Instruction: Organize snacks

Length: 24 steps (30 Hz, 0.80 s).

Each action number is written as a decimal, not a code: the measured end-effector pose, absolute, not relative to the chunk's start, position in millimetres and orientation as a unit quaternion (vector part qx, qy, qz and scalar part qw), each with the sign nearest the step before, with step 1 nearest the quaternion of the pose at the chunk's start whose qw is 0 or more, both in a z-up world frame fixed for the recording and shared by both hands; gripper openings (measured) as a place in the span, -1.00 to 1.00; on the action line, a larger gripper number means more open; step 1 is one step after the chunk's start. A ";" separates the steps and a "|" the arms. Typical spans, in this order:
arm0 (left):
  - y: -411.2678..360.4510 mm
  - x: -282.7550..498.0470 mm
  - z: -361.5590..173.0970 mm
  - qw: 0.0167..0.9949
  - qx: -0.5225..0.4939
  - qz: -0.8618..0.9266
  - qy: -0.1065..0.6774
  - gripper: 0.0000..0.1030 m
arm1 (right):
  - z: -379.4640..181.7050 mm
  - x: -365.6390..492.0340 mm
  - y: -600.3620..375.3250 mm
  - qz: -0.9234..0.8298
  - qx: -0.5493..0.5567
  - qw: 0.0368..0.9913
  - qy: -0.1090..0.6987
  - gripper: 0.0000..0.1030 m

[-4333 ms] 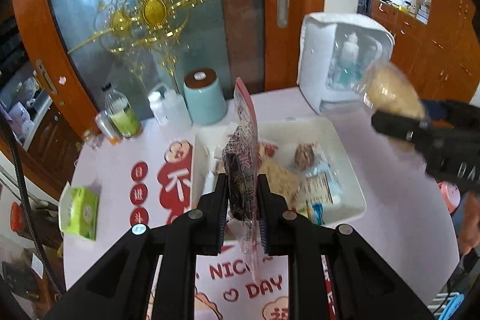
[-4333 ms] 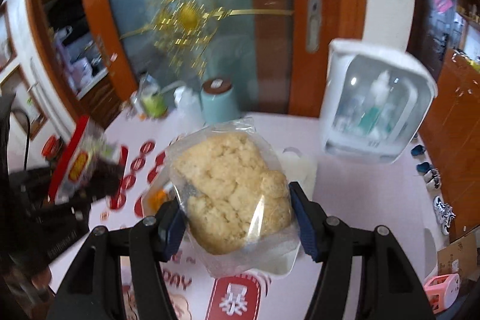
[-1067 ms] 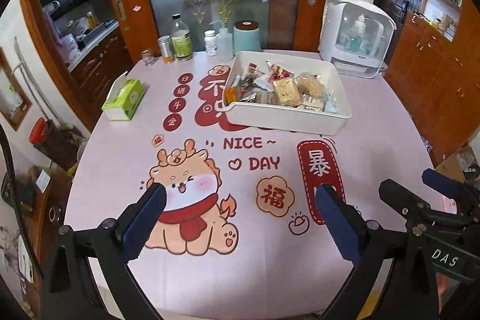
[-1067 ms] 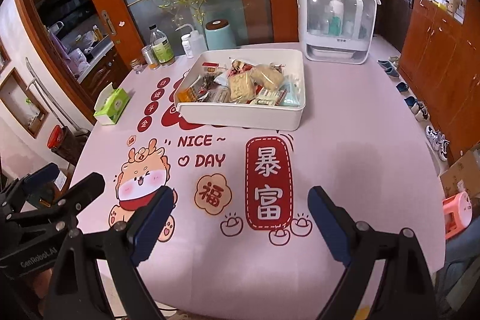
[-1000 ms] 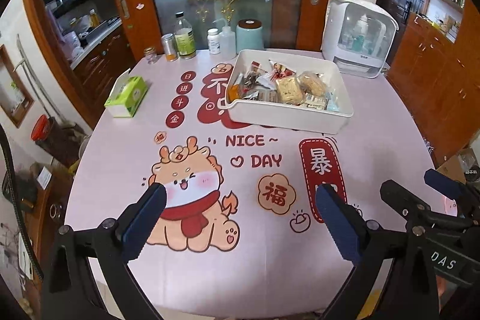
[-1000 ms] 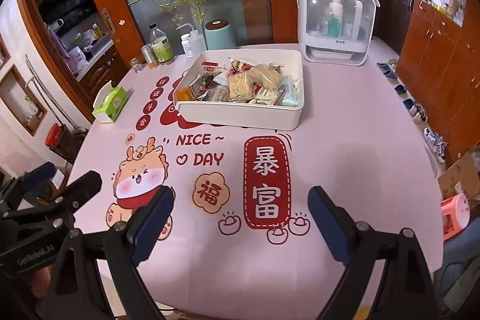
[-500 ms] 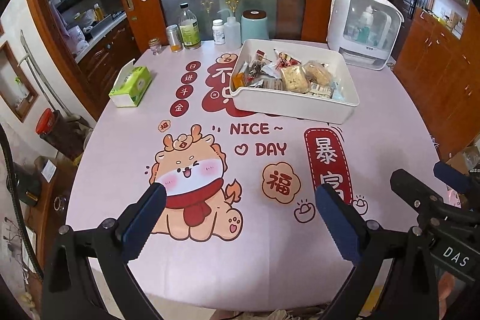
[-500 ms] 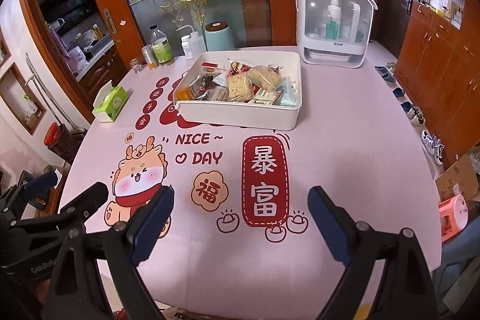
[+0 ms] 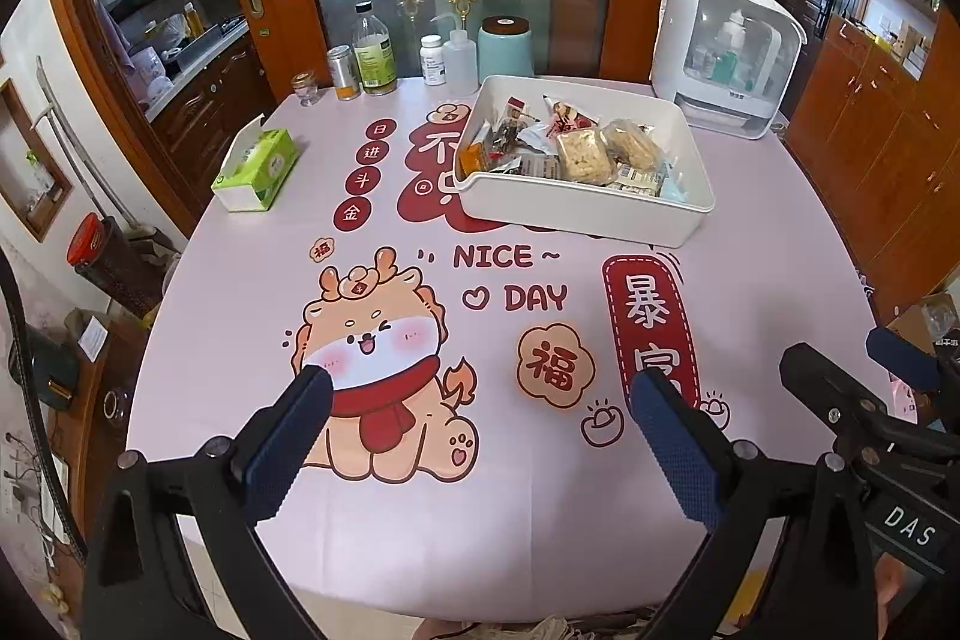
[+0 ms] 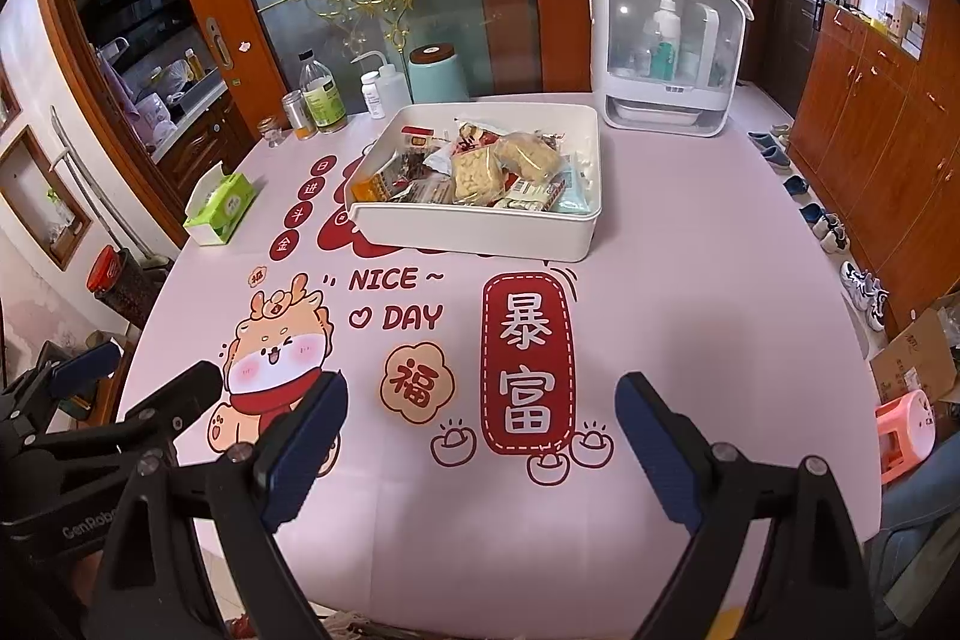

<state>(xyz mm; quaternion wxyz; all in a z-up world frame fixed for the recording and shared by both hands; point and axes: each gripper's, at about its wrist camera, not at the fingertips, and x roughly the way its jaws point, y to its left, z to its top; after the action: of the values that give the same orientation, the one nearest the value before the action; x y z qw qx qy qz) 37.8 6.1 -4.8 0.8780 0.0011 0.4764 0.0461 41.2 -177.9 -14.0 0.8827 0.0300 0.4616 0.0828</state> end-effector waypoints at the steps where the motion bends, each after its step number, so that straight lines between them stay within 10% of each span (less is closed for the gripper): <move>1: 6.2 37.7 -4.7 0.878 0.001 0.046 0.476 0.93 | -13.9 40.9 -177.8 0.083 0.030 0.883 0.462 0.78; 24: 4.8 39.5 -5.4 0.877 0.000 0.047 0.478 0.93 | -14.3 41.8 -178.7 0.083 0.030 0.883 0.462 0.78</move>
<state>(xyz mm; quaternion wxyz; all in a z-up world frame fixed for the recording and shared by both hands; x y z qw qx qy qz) 39.5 4.8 -5.4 0.8773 0.0001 0.4776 0.0469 41.8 -178.7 -14.3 0.8826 0.0299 0.4618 0.0833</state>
